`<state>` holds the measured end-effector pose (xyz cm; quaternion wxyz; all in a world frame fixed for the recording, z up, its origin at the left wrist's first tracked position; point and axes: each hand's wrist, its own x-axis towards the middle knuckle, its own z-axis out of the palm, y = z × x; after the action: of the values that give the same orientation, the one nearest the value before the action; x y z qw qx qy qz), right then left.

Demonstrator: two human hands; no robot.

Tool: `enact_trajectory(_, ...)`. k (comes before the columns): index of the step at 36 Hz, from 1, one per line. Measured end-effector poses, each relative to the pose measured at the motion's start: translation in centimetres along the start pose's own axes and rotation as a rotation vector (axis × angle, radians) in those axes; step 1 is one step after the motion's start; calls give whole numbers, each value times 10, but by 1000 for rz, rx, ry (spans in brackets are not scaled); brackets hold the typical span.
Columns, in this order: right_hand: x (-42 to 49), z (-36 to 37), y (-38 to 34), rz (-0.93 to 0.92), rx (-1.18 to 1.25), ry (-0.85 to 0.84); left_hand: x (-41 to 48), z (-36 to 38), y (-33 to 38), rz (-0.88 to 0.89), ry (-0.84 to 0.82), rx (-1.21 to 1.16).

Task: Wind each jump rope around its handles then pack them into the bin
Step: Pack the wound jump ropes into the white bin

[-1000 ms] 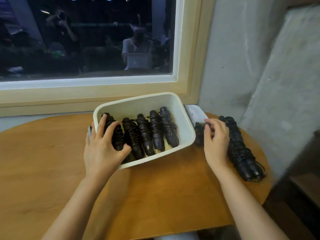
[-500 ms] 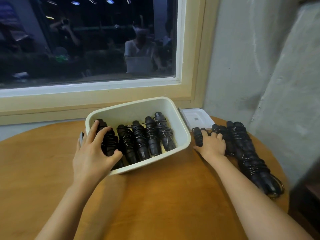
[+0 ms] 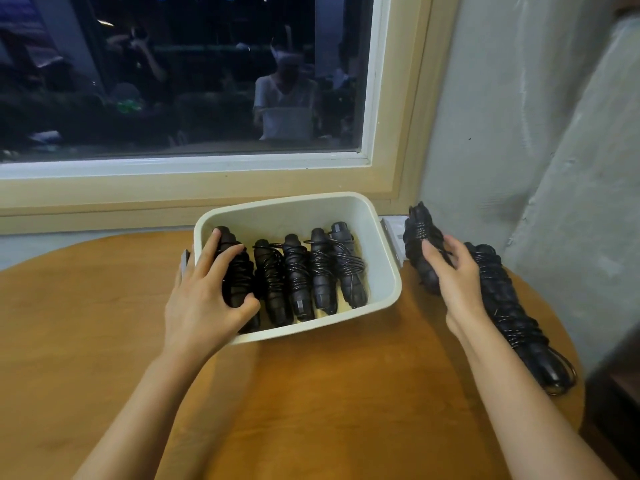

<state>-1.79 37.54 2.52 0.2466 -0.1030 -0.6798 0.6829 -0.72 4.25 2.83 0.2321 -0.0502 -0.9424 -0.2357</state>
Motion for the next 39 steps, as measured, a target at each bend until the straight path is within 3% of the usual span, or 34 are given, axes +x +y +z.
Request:
enact_trajectory(8,-43,45,-42,-89,174,-130,1,1,-1,23,-8,23)
enact_trajectory(12,-60,83,-39,14,229,-357,-1,1,-1,42,-2,11)
enact_trajectory(17,-78,135,-25,141,95,-606,-6,-3,0,51,-14,0)
enact_trajectory(22,-76,147,-20,176,25,-659,-7,-3,-5,64,-19,-3)
enact_trajectory(30,-81,144,-12,-10,-228,-588,-7,3,-12,124,-18,92)
enact_trajectory(39,-84,135,-12,-26,-195,-587,-18,8,15,-35,48,215)
